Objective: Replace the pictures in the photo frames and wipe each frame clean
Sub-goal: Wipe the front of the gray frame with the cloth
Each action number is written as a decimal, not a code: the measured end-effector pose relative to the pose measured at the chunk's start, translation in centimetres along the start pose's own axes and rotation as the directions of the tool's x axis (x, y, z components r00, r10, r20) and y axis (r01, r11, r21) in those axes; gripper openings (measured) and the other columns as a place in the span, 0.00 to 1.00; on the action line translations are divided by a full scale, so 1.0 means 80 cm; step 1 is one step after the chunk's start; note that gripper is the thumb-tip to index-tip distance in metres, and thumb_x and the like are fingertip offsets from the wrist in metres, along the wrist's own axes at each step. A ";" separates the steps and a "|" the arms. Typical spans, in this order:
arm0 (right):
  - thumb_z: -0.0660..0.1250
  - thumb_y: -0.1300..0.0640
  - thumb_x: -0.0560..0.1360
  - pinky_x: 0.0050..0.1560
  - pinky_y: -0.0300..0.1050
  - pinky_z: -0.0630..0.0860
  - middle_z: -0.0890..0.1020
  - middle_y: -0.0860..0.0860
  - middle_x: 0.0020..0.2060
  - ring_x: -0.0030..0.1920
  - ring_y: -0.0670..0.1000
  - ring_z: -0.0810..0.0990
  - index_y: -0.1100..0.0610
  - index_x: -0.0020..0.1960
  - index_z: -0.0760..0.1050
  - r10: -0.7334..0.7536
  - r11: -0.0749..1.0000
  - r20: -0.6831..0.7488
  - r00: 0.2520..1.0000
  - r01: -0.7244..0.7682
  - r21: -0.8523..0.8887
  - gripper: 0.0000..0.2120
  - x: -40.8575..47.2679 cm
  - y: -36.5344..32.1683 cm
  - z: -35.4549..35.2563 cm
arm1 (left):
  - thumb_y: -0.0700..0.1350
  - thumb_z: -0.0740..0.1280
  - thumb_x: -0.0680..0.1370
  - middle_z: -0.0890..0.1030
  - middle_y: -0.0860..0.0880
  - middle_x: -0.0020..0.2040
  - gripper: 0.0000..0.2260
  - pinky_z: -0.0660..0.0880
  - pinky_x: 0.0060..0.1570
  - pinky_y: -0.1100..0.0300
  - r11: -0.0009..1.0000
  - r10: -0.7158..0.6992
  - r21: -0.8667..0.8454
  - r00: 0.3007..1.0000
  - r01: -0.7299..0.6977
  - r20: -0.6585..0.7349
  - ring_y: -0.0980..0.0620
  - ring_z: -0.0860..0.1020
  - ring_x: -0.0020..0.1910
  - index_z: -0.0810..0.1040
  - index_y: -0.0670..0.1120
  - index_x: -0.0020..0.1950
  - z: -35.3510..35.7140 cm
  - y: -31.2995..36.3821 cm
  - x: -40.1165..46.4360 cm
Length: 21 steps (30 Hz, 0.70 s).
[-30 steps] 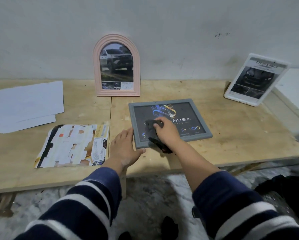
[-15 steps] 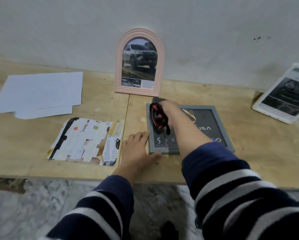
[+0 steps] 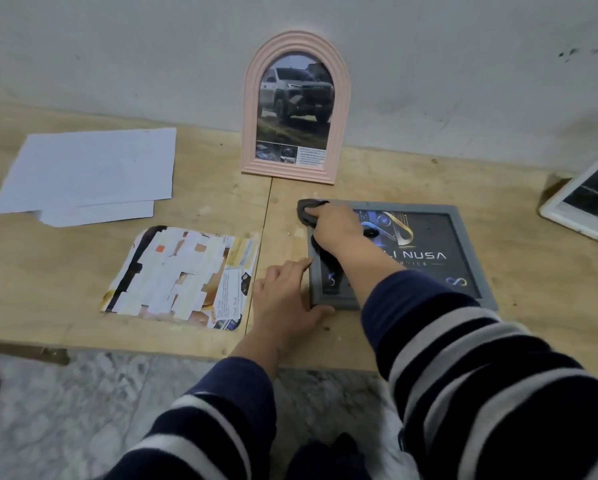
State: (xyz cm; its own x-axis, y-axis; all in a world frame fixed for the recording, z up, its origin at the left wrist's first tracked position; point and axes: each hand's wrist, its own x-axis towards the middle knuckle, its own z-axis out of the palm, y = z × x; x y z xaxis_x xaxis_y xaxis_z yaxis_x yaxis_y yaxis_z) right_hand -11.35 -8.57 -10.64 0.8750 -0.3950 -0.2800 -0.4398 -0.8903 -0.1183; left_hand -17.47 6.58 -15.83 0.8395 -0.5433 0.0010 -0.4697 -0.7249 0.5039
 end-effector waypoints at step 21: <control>0.65 0.68 0.68 0.56 0.45 0.76 0.79 0.51 0.61 0.59 0.56 0.78 0.44 0.64 0.76 -0.017 0.951 0.116 0.993 -0.019 0.309 0.29 -0.138 0.029 0.014 | 0.60 0.73 0.67 0.72 0.51 0.69 0.48 0.62 0.60 0.52 0.997 -0.068 -0.043 0.996 0.071 0.064 0.48 0.65 0.68 0.45 0.49 0.75 -0.010 0.012 -0.002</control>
State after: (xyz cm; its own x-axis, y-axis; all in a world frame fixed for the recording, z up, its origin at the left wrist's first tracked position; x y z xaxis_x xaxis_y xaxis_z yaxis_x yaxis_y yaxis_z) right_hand -22.25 -6.01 -8.88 0.8531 -0.3504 -0.3866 -0.4977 -0.7690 -0.4012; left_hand -17.81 6.32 -14.64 0.8504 -0.5186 -0.0891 -0.3967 -0.7431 0.5390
